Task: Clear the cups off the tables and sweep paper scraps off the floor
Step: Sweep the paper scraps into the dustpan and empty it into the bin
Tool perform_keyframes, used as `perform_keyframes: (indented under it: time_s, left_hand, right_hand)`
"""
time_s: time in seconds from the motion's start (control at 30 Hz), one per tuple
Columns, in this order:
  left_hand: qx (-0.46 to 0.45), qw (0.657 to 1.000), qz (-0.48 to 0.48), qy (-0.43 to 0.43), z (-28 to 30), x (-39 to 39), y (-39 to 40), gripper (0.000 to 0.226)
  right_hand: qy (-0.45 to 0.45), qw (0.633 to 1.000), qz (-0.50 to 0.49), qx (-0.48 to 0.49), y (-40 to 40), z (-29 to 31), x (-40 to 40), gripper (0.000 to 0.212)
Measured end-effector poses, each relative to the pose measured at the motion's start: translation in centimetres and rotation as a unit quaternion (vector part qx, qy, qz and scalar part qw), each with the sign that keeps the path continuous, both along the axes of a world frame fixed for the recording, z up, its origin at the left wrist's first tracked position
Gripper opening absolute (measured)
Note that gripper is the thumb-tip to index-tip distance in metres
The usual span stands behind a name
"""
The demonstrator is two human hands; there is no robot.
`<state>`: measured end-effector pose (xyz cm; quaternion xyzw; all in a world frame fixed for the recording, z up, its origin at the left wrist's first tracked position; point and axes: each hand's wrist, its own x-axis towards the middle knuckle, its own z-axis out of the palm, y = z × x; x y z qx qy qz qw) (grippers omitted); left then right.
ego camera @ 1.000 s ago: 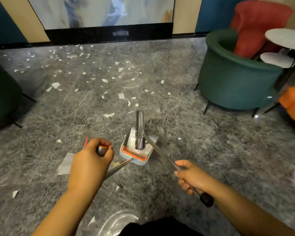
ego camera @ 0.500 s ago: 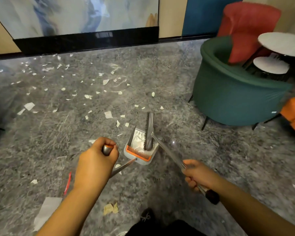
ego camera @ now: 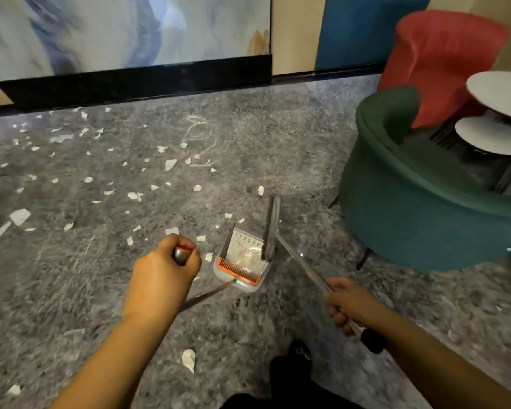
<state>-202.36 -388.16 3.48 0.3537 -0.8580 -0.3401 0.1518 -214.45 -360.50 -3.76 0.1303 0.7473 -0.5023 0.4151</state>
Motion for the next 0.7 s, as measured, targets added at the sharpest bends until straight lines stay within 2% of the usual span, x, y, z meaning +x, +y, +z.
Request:
perform_keyframes:
  time_s: [0.2, 0.27, 0.43, 0.63, 0.7]
  left_hand:
    - [-0.001, 0.999, 0.020, -0.027, -0.3, -10.0, -2.7, 0.011]
    - [-0.002, 0.999, 0.025, -0.035, -0.5, -12.7, -3.8, 0.009]
    - [0.011, 0.998, 0.035, -0.051, -2.2, -18.6, -9.1, 0.017]
    - [0.019, 0.995, 0.020, -0.092, -6.3, -26.3, -16.0, 0.021]
    - [0.019, 0.994, 0.012, -0.105, -7.2, -28.4, -17.7, 0.021]
  right_hand:
    - [-0.002, 0.999, 0.038, 0.016, -2.5, -0.1, -13.1, 0.045]
    - [0.000, 0.999, 0.039, 0.018, -3.7, 0.0, -16.8, 0.046]
    - [-0.023, 0.999, 0.031, 0.022, -7.7, -1.5, -24.3, 0.042]
    - [-0.041, 0.998, 0.036, 0.034, -12.4, -4.0, -32.0, 0.018]
    - [-0.047, 0.997, 0.032, 0.051, -13.7, -4.8, -33.9, 0.016]
